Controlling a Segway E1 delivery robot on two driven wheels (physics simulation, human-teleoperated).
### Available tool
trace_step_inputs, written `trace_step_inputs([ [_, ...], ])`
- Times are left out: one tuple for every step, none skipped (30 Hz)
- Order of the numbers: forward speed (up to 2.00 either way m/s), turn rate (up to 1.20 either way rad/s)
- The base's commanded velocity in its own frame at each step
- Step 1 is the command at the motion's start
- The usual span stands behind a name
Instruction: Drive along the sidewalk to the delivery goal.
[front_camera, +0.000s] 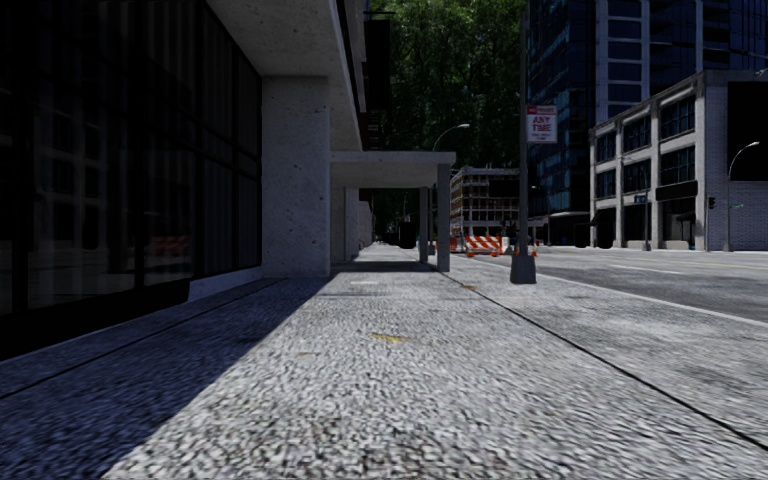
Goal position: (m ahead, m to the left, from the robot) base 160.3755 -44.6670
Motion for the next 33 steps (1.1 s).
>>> trace_step_inputs([
  [2.00,0.00],
  [2.00,0.00],
  [2.00,0.00],
  [2.00,0.00],
  [2.00,0.00],
  [2.00,0.00],
  [2.00,0.00],
  [2.00,0.00],
  [2.00,0.00],
  [2.00,0.00],
  [2.00,0.00],
  [2.00,0.00],
  [2.00,0.00],
  [2.00,0.00],
  [2.00,0.00],
  [2.00,0.00],
  [2.00,0.00],
  [2.00,0.00],
  [2.00,0.00],
  [2.00,0.00],
  [2.00,0.00],
  [2.00,0.00],
  [2.00,0.00],
  [2.00,0.00],
  [2.00,0.00],
  [2.00,0.00],
  [2.00,0.00],
  [2.00,0.00],
  [2.00,0.00],
  [2.00,0.00],
  [2.00,0.00],
  [2.00,0.00],
  [2.00,0.00],
])
